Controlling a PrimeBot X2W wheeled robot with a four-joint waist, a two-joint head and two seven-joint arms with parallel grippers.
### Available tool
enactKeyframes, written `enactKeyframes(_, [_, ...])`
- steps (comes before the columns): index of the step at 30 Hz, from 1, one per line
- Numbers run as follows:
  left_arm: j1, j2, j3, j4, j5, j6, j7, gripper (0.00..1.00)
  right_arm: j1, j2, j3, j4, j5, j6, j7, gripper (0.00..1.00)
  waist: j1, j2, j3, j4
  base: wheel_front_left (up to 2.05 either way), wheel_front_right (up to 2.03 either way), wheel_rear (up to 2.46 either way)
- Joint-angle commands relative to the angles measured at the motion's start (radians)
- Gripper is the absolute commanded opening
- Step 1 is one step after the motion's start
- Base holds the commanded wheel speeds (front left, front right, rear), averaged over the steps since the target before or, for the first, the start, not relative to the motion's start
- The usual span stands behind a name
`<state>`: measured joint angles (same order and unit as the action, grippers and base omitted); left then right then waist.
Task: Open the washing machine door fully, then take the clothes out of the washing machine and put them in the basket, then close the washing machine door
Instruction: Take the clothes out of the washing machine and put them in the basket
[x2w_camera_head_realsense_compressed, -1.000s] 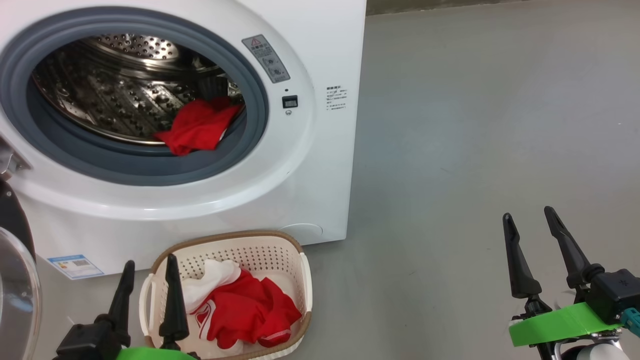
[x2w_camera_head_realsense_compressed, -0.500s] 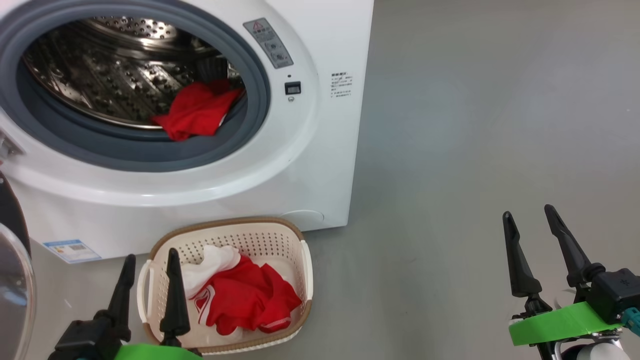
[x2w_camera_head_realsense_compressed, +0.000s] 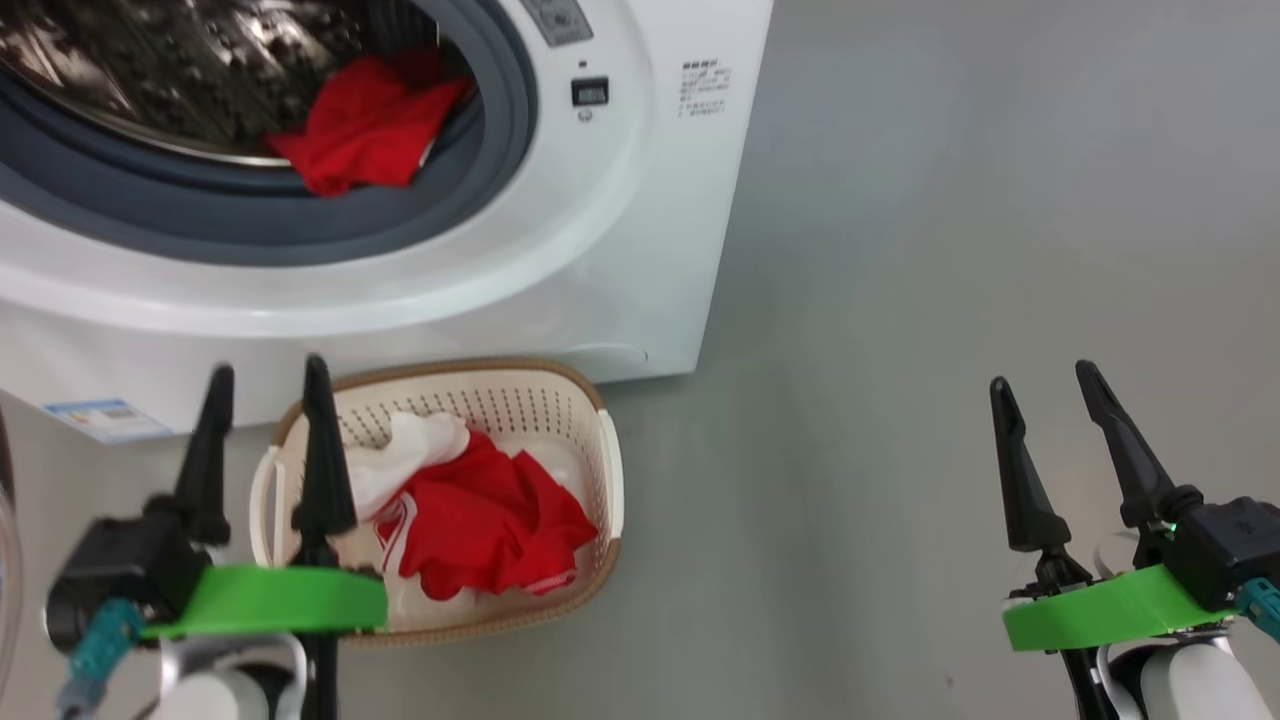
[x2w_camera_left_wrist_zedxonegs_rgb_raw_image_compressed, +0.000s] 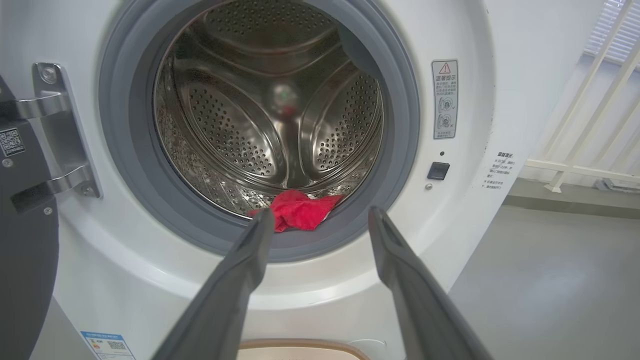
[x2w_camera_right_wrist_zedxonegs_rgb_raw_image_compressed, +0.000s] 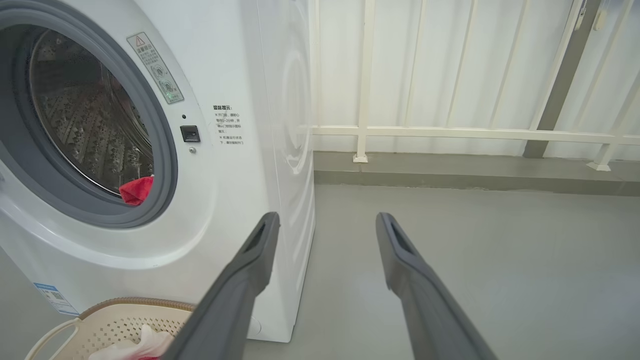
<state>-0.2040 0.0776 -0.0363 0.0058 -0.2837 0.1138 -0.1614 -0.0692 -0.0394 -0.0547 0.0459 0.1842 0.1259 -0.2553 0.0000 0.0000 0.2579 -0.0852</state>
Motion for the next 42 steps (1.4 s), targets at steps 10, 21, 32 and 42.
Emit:
enactKeyframes(10, [-0.211,0.049,0.043,0.038,-0.022,-0.008,0.001,1.0,-0.077,-0.011,0.056,-0.026,0.009,0.005,-0.006,1.0,0.0,0.0,0.137,-0.015,0.0,0.0,0.0])
enactKeyframes(21, [-0.446,0.114,0.061,0.211,-0.039,-0.035,0.014,1.0,-0.126,-0.011,0.09,-0.01,0.02,0.005,-0.006,1.0,0.0,0.0,0.225,-0.05,0.0,0.0,0.0])
enactKeyframes(32, [-0.679,0.169,0.059,0.384,-0.037,-0.049,0.031,1.0,-0.179,-0.011,0.116,-0.002,0.039,0.005,-0.006,1.0,0.0,0.0,0.305,-0.086,0.0,0.0,0.0])
enactKeyframes(42, [-0.838,0.183,0.041,0.595,-0.045,-0.072,0.031,1.0,-0.2,-0.011,0.133,0.008,0.037,0.005,-0.006,1.0,0.0,0.0,0.331,-0.11,0.0,0.0,0.0])
